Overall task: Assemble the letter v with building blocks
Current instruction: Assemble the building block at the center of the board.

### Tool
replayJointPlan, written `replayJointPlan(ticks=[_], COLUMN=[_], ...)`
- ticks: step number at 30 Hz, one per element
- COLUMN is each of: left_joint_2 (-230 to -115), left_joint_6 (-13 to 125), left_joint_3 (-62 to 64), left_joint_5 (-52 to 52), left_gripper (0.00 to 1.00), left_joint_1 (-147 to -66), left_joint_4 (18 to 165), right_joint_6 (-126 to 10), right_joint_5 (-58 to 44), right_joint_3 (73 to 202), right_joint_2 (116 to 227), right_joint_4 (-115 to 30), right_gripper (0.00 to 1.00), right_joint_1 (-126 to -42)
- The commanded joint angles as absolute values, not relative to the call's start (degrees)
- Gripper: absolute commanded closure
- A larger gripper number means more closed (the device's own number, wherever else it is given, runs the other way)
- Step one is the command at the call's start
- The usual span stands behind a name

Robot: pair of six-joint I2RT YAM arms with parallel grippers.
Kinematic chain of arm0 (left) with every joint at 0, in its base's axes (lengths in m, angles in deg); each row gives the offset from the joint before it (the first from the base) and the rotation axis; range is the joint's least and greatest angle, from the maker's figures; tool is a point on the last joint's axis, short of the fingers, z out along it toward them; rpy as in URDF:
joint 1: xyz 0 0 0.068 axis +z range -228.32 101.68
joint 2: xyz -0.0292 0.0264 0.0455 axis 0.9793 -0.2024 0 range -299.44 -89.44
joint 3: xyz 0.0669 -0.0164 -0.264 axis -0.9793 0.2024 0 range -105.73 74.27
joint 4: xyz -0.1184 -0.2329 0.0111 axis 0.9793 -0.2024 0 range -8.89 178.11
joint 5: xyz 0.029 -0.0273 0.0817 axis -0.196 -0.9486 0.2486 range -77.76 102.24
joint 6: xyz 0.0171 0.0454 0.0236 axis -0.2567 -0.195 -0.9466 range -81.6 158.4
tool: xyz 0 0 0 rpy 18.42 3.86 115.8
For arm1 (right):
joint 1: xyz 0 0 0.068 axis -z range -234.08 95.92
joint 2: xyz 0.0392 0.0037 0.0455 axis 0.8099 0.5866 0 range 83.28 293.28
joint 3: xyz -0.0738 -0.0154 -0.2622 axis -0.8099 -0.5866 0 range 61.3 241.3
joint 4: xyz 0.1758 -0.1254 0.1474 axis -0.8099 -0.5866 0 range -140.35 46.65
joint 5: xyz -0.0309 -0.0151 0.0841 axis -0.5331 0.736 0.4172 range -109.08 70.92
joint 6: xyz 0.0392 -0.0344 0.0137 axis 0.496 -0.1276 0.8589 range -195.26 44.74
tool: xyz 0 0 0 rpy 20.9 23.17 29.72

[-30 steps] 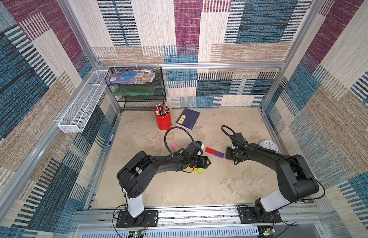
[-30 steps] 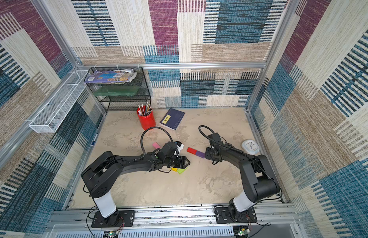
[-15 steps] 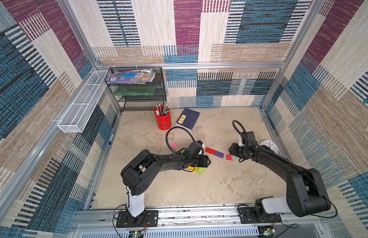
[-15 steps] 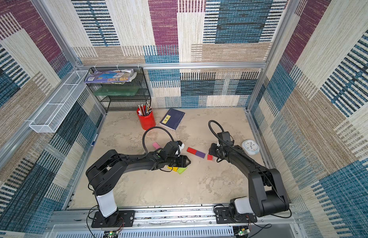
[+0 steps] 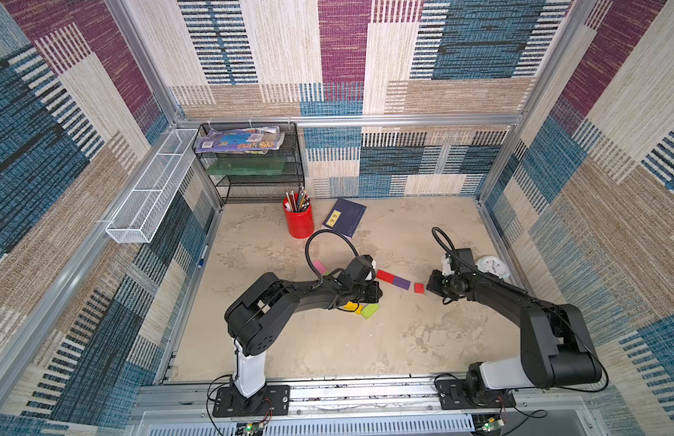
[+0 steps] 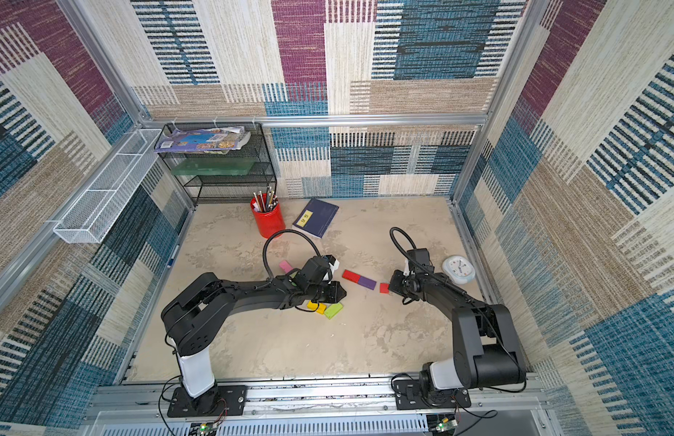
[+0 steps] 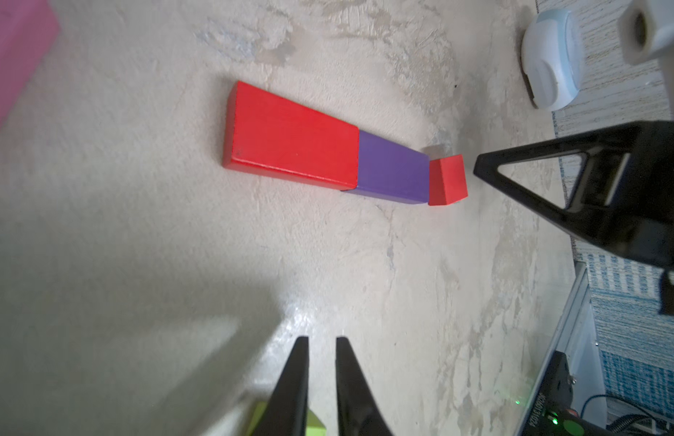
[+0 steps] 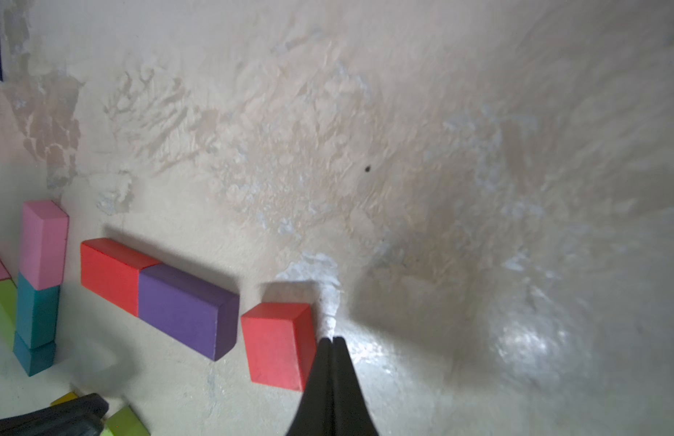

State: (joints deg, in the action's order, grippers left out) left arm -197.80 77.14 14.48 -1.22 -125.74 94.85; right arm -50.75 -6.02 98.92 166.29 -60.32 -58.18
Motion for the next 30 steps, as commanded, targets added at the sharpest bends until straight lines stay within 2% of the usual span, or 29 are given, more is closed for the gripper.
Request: replayJointPlan(ticks=[1,8,30], left_joint_2=[-197.5,-198.4,-201.0], left_joint_6=[76.4,76.7,75.5], left_joint_3=[14.3,14.0,10.9], left_joint_5=[-0.4,-1.2,0.2], left_gripper=[0.85,0.99,1.0], left_joint_1=[-125.8,-125.7,-125.7], left_joint_4=[94.2,94.5,91.4], right_joint_6=[-51.4,-51.1,-51.2], right_joint_5=[-4.5,-3.6,-2.4], right_joint_3=[98.2,98.1,98.7], right_joint_2=[166.9,167.2,169.0], right_joint_4=[-57.1,-56.4,-55.7], right_gripper=[1.0,1.0,1.0], right_joint_1=[-58.5,-59.4,-61.5])
